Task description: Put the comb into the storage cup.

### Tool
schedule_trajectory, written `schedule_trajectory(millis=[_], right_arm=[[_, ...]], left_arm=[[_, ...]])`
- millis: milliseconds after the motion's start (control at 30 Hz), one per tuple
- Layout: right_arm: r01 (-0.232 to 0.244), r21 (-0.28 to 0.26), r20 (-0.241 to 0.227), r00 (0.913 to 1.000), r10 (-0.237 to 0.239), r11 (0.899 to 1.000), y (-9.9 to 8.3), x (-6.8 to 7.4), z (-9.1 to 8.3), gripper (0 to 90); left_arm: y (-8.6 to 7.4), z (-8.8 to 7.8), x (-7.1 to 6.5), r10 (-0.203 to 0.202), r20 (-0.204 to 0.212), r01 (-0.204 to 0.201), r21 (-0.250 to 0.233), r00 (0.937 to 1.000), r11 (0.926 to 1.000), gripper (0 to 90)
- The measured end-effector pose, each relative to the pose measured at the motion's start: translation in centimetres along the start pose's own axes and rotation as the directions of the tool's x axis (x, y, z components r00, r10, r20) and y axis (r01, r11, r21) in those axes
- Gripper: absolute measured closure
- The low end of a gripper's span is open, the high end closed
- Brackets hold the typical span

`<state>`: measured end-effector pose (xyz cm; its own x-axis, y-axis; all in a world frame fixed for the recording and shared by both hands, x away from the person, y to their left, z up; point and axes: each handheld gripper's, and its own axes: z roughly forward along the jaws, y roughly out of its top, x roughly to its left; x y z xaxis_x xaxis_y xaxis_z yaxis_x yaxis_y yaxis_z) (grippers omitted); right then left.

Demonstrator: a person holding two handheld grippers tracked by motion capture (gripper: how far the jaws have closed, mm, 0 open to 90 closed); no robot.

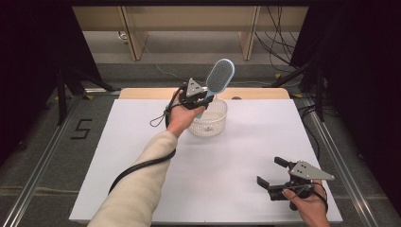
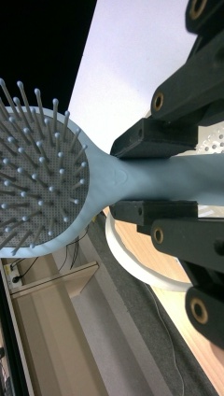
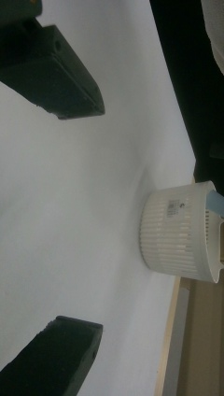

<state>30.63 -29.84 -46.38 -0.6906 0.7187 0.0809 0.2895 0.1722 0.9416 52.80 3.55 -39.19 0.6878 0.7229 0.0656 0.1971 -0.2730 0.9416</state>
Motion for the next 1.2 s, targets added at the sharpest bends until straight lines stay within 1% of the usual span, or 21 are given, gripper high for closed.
schedule_trajectory(millis=[100, 167, 300, 467, 533, 600, 833, 900, 1200], right_arm=[[-0.001, -0.001, 0.0, 1.0, 0.001, 1.0, 0.0, 0.0, 0.0, 0.2], [0.0, 0.0, 0.0, 1.0, 0.0, 1.0, 0.0, 0.0, 0.0, 0.2], [0.0, 0.0, 0.001, 1.0, 0.0, 1.0, 0.0, 0.0, -0.1, 0.3], [-0.004, -0.009, 0.003, 1.0, 0.004, 1.0, 0.0, 0.0, -0.1, 0.2], [0.004, 0.0, 0.002, 1.0, -0.004, 1.0, 0.0, -0.1, -0.1, 0.2], [0.007, -0.002, 0.0, 1.0, -0.007, 1.0, 0.0, -0.1, -0.1, 0.2], [0.0, -0.001, 0.002, 1.0, 0.0, 1.0, 0.0, 0.0, 0.0, 0.2], [-0.004, -0.005, 0.0, 1.0, 0.004, 1.0, 0.1, 0.0, 0.0, 0.2], [0.001, -0.006, -0.003, 1.0, -0.001, 1.0, 0.1, 0.0, 0.0, 0.2]], left_arm=[[-0.2, 0.0, 0.0, 0.006, -0.002, -0.006, 0.005, 1.0, 1.0, 69.9], [-0.3, 0.1, 0.1, -0.001, -0.001, 0.001, 0.004, 1.0, 1.0, 69.9], [-0.5, 0.3, 0.1, 0.005, 0.004, -0.005, 0.002, 1.0, 1.0, 69.9], [-0.7, 0.5, 0.0, 0.012, 0.001, -0.012, 0.007, 0.9999, 0.9999, 69.9], [-0.8, 0.5, 0.0, 0.018, 0.001, -0.018, 0.007, 0.9998, 0.9998, 69.9], [-0.9, 0.6, 0.0, 0.019, 0.0, -0.019, 0.007, 0.9998, 0.9998, 69.9], [-1.1, 0.5, 0.3, 0.014, -0.005, -0.014, 0.006, 0.9999, 0.9999, 69.9], [-1.2, 0.5, 0.3, 0.02, -0.006, -0.02, 0.009, 0.9998, 0.9998, 69.9], [-1.4, 0.8, 0.0, 0.022, 0.004, -0.022, 0.02, 0.9998, 0.9996, 69.9]])
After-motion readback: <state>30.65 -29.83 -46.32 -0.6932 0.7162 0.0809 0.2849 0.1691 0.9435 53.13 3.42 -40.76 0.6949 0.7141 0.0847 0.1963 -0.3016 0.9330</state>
